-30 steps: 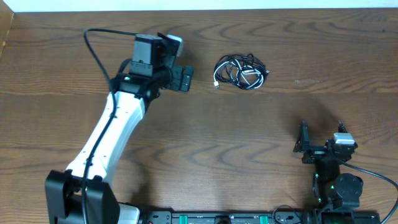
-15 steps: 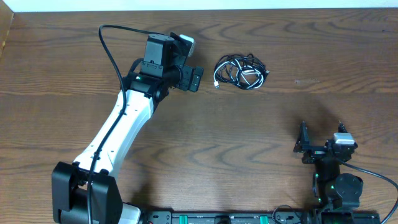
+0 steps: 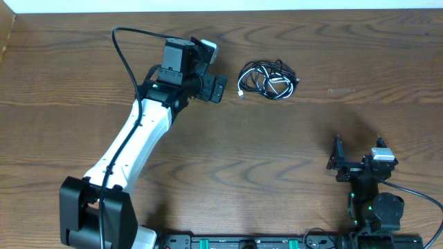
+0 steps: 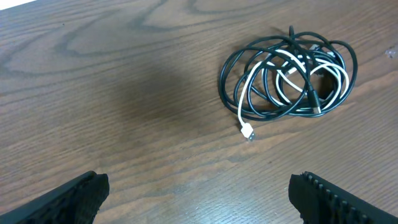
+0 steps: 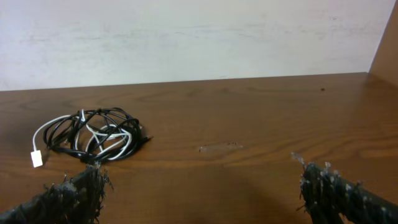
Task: Untangle cables
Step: 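Move the left gripper forward toward the black-and-white cable bundle, then grasp the cable bundle with the left gripper and lift it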
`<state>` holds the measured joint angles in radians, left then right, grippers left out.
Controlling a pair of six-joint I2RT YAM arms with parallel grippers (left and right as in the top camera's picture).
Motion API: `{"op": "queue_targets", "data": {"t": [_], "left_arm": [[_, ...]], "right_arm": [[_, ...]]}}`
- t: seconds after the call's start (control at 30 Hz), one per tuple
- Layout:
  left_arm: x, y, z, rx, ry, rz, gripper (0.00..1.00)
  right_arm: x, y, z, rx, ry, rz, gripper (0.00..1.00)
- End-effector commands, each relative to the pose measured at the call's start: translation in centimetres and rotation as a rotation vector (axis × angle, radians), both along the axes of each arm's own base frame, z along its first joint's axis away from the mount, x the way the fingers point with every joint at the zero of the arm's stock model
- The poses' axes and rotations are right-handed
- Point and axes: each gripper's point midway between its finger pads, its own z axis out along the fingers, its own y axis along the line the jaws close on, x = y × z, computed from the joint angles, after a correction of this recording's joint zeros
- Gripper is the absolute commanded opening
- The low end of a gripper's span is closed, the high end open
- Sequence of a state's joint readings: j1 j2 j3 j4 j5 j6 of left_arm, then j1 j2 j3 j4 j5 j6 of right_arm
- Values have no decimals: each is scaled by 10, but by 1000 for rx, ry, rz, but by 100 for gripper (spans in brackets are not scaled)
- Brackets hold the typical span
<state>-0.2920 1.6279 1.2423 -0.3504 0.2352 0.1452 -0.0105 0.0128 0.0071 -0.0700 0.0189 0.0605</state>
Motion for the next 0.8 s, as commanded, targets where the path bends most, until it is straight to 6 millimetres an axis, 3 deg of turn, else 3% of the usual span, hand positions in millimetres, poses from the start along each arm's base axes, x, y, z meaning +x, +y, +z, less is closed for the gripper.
{"op": "queue_targets", "data": {"t": [0.0, 0.43, 0.77], "left_arm": [[6, -3, 4, 12, -23, -31, 98], [9, -29, 8, 35, -86, -71, 98], [32, -46, -33, 1, -51, -74, 98]], "right_arm": [[0, 1, 0, 10, -3, 2, 99], [0, 1, 0, 10, -3, 2, 99], [0, 1, 0, 10, -3, 2, 99]]}}
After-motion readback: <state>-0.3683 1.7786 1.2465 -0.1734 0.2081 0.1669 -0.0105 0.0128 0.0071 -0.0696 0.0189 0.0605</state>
